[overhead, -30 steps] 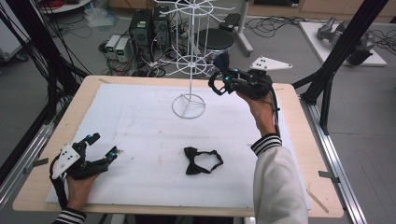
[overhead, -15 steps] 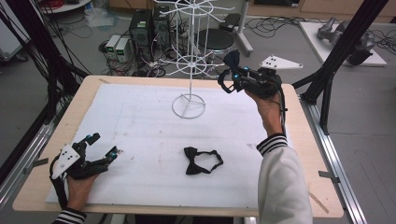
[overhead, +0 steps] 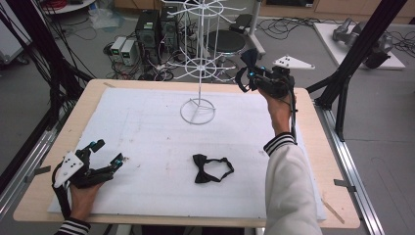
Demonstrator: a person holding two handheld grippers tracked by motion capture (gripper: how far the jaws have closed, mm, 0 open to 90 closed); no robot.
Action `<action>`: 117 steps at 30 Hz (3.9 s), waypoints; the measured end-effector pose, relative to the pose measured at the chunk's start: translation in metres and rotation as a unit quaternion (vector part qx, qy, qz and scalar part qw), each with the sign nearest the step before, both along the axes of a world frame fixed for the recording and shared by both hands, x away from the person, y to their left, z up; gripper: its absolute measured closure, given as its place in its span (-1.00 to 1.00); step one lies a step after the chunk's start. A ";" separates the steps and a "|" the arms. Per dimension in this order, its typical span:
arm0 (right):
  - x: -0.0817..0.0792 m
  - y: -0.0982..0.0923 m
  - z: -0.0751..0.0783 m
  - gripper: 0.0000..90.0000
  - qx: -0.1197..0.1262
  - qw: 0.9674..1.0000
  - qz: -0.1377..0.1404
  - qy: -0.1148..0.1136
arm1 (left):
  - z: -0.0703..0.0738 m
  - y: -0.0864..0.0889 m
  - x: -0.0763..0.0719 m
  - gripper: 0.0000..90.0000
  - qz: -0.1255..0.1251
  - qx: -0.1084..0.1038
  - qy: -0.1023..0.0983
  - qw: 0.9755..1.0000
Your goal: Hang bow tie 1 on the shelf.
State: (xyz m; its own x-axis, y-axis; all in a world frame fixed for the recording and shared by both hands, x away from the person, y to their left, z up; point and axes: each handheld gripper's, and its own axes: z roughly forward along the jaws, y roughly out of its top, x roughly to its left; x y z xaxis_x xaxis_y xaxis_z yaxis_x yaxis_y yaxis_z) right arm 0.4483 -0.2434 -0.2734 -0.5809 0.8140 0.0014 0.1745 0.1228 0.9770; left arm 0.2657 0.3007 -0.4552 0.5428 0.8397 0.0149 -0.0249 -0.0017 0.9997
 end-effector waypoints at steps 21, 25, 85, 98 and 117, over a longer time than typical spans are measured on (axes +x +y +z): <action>0.029 0.012 0.007 0.63 0.002 0.997 -0.079 -0.003 | 0.000 0.000 0.000 -0.65 -0.002 0.002 -0.002 1.000; 0.032 0.015 0.004 0.63 0.008 0.997 -0.080 -0.001 | 0.000 0.000 0.000 -0.65 -0.001 0.003 -0.001 1.000; 0.027 0.058 0.001 -0.34 -0.002 1.000 0.002 0.018 | 0.000 0.000 0.000 -0.65 -0.002 0.004 0.000 1.000; 0.005 0.028 0.017 -0.74 0.023 1.000 0.007 0.017 | 0.000 -0.001 0.000 -0.65 -0.002 0.004 -0.002 1.000; -0.072 -0.007 0.014 -0.74 0.015 0.995 0.101 -0.001 | 0.000 0.000 -0.001 -0.65 -0.003 0.002 -0.005 1.000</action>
